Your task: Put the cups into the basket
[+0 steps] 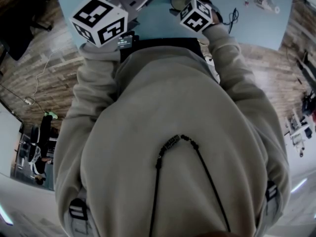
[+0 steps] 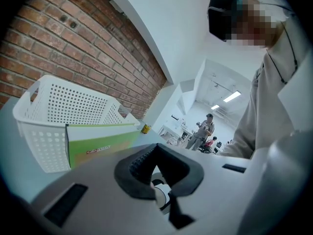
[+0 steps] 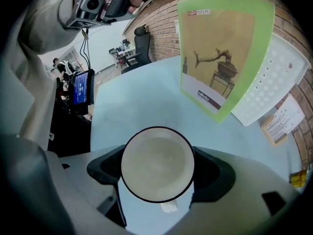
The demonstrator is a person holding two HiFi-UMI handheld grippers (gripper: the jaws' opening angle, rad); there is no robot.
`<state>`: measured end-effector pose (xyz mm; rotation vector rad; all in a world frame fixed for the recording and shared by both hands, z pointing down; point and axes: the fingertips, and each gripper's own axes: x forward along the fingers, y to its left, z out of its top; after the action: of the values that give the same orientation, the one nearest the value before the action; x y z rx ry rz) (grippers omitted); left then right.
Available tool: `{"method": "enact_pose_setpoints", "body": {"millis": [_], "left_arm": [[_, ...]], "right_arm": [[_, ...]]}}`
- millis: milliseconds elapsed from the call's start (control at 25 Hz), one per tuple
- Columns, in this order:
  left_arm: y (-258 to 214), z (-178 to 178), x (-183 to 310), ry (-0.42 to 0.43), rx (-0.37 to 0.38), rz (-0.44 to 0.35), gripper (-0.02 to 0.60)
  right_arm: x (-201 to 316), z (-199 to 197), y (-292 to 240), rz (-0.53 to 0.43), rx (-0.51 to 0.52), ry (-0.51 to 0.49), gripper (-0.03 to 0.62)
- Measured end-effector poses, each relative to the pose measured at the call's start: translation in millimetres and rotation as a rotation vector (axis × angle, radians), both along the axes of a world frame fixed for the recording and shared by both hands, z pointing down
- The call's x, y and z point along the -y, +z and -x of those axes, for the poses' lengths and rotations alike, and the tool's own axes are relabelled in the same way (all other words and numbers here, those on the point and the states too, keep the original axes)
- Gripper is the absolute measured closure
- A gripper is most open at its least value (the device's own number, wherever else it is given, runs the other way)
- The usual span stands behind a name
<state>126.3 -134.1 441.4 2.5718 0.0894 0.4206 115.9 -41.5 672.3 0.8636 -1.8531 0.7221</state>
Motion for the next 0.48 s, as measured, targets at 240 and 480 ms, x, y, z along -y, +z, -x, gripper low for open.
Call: {"method": "enact_pose_setpoints", "body": {"millis": [240, 480], "left_arm": [[1.0, 3.1, -2.4, -0.005, 0.004, 0.002, 0.583], [-1.1, 5.7, -4.2, -0.011, 0.001, -0.007, 0.583]], "right_arm": [[-0.1, -1.0, 0.2, 0.009, -0.015, -0.023, 0.194], [0.1, -2.2, 2.8, 0.023, -0.029, -0.012, 0.194]]}}
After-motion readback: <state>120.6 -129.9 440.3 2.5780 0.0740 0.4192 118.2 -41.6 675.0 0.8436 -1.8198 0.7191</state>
